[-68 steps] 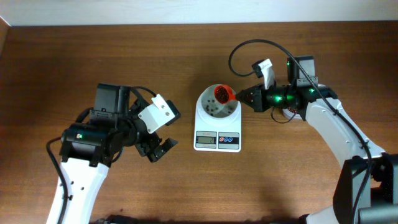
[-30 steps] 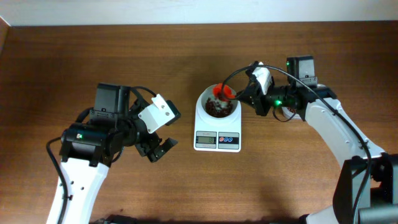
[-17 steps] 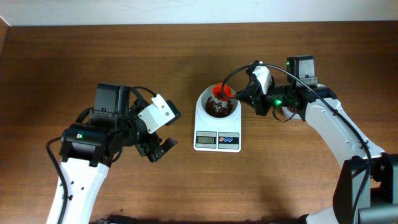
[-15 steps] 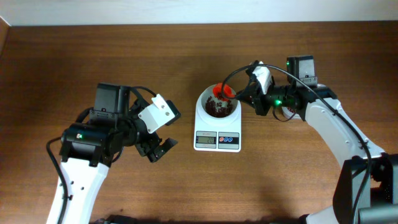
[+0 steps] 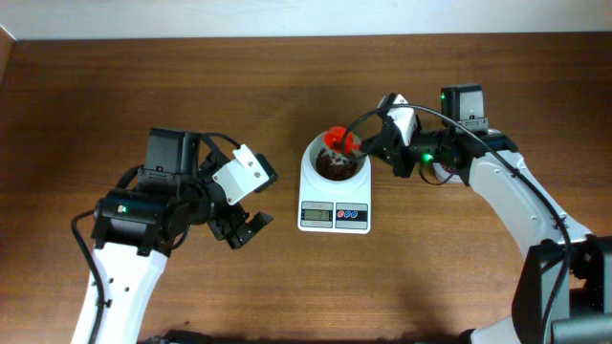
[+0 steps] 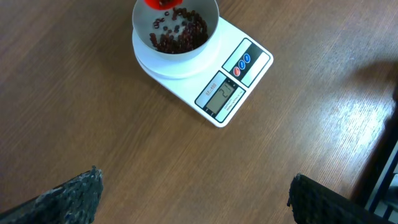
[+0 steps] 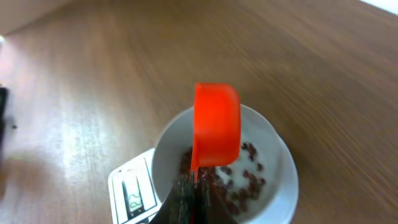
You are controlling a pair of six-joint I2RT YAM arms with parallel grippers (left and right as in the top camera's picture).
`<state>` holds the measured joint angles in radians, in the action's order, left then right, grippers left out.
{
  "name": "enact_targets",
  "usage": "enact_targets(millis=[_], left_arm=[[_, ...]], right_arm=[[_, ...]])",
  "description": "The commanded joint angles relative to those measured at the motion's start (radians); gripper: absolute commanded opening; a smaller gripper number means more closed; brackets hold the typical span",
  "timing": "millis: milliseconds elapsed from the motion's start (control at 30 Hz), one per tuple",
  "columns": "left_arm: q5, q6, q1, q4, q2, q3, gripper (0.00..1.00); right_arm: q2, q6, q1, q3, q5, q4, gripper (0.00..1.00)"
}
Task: Scoop and weigh 50g on scale
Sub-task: 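Tilt the scoop with the right gripper to pour beans into the bowl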
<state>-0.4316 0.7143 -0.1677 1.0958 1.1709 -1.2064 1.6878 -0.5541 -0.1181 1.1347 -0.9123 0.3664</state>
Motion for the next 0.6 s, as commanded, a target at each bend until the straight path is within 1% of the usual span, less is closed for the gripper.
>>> enact_targets(millis=[0,33,67,100,133,167,200,233,267,300,333,367,433,500,533,567], left_arm=[[-0.017,-0.01,0.005,-0.002,0.003,-0.019,0.99],[-0.017,-0.01,0.005,-0.002,0.003,-0.019,0.99],[-0.017,-0.01,0.005,-0.002,0.003,-0.019,0.99],[-0.017,-0.01,0.005,-0.002,0.003,-0.019,0.99],[-0.017,-0.01,0.005,-0.002,0.003,-0.019,0.99],[-0.017,-0.01,0.005,-0.002,0.003,-0.019,0.99],[-0.017,-0.01,0.005,-0.002,0.003,-0.019,0.99],[-0.017,-0.01,0.005,-0.002,0.003,-0.019,0.99],[-0.017,-0.01,0.005,-0.002,0.003,-0.019,0.99],[-0.017,-0.01,0.005,-0.002,0.003,-0.019,0.99],[-0.017,-0.01,0.005,-0.002,0.003,-0.019,0.99],[-0.017,-0.01,0.005,-0.002,0.003,-0.019,0.99],[-0.017,-0.01,0.005,-0.002,0.003,-0.019,0.99],[-0.017,-0.01,0.005,-0.002,0.003,-0.019,0.99],[-0.017,-0.01,0.005,-0.002,0.003,-0.019,0.99],[-0.017,-0.01,0.005,-0.002,0.003,-0.019,0.99]], right_arm=[[0.008,0.041,-0.006,-0.003,0.076,-0.001,0.04],[0.008,0.035,-0.007,-0.003,-0.003,0.009,0.04],[0.008,-0.023,-0.007,-0.003,-0.045,0.01,0.04],[0.008,-0.024,-0.006,-0.003,0.016,0.005,0.04],[0.008,0.041,-0.006,-0.003,0.156,0.003,0.04],[0.008,0.076,-0.006,-0.003,0.117,0.01,0.04],[0.008,0.021,-0.007,-0.003,-0.021,0.023,0.04],[0.008,-0.026,-0.006,-0.004,0.011,0.013,0.04],[0.008,0.01,-0.006,-0.003,0.137,0.002,0.04],[0.008,0.074,-0.006,-0.003,0.167,-0.003,0.04],[0.008,0.063,-0.006,-0.003,0.06,0.004,0.04],[0.008,-0.003,-0.007,-0.004,-0.037,0.008,0.04],[0.008,-0.021,-0.006,-0.004,0.03,-0.008,0.04],[0.008,-0.018,-0.007,-0.004,-0.111,0.002,0.04],[0.008,-0.029,-0.007,-0.004,-0.124,0.003,0.04],[0.008,-0.045,-0.007,-0.004,-0.074,-0.001,0.04]])
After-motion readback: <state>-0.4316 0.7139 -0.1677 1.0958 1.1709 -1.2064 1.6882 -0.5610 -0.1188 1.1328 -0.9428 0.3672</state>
